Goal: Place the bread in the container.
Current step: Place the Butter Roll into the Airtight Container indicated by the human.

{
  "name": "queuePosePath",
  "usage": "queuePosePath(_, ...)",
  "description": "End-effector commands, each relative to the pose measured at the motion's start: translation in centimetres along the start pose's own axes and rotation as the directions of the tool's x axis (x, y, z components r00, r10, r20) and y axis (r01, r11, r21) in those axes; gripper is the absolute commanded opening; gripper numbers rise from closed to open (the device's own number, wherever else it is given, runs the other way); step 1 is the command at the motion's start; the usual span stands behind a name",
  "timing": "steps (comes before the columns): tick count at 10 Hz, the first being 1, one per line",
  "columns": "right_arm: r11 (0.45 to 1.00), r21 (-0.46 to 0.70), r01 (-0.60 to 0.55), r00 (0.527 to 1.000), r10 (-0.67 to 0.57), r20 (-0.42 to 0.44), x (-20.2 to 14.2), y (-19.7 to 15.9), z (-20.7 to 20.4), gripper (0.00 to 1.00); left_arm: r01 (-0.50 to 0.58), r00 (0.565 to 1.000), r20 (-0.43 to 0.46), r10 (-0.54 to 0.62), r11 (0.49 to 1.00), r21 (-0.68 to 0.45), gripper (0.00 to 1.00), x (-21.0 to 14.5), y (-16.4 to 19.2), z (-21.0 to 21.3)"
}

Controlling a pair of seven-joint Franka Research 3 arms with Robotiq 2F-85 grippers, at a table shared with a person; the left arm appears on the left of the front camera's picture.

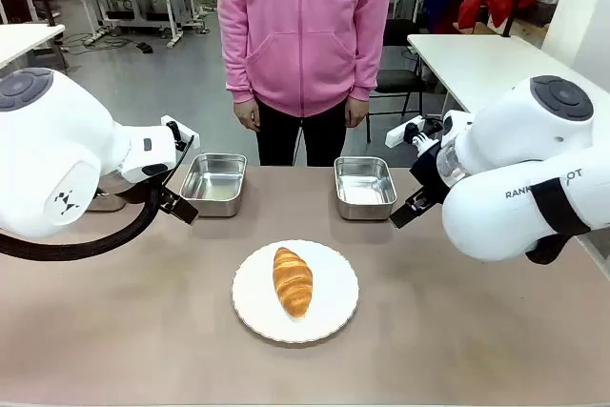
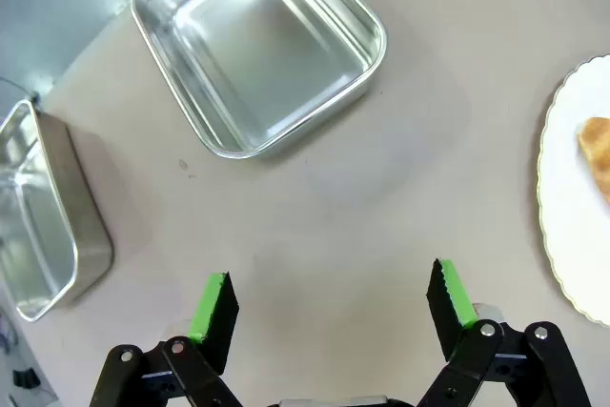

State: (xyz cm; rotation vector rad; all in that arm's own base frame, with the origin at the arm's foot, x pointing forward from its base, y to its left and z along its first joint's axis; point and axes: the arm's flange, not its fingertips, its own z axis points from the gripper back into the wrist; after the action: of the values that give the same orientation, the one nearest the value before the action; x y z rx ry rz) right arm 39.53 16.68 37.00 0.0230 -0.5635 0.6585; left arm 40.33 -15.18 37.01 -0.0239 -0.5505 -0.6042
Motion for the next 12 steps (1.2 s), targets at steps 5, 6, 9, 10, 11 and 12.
queuePosePath(5, 1.000, 0.000, 0.000, 1.000, 0.000, 0.000, 0.00, 0.00, 0.00, 1.00, 0.000, 1.000, 0.000, 0.000, 1.000, 0.000, 1.00, 0.00, 0.00, 0.00)
queuePosePath(6, 1.000, 0.000, 0.000, 1.000, 0.000, 0.000, 0.00, 0.00, 0.00, 1.00, 0.000, 1.000, 0.000, 0.000, 1.000, 0.000, 1.00, 0.00, 0.00, 0.00)
queuePosePath(9, 1.000, 0.000, 0.000, 1.000, 0.000, 0.000, 0.00, 0.00, 0.00, 1.00, 0.000, 1.000, 0.000, 0.000, 1.000, 0.000, 1.00, 0.00, 0.00, 0.00)
queuePosePath(10, 1.000, 0.000, 0.000, 1.000, 0.000, 0.000, 0.00, 0.00, 0.00, 1.00, 0.000, 1.000, 0.000, 0.000, 1.000, 0.000, 1.00, 0.00, 0.00, 0.00)
queuePosePath(11, 1.000, 0.000, 0.000, 1.000, 0.000, 0.000, 0.00, 0.00, 0.00, 1.00, 0.000, 1.000, 0.000, 0.000, 1.000, 0.000, 1.00, 0.00, 0.00, 0.00)
queuePosePath(12, 1.000, 0.000, 0.000, 1.000, 0.000, 0.000, -0.01, 0.01, -0.02, 1.00, 0.000, 1.000, 0.000, 0.000, 1.000, 0.000, 1.00, 0.01, -0.03, 0.00)
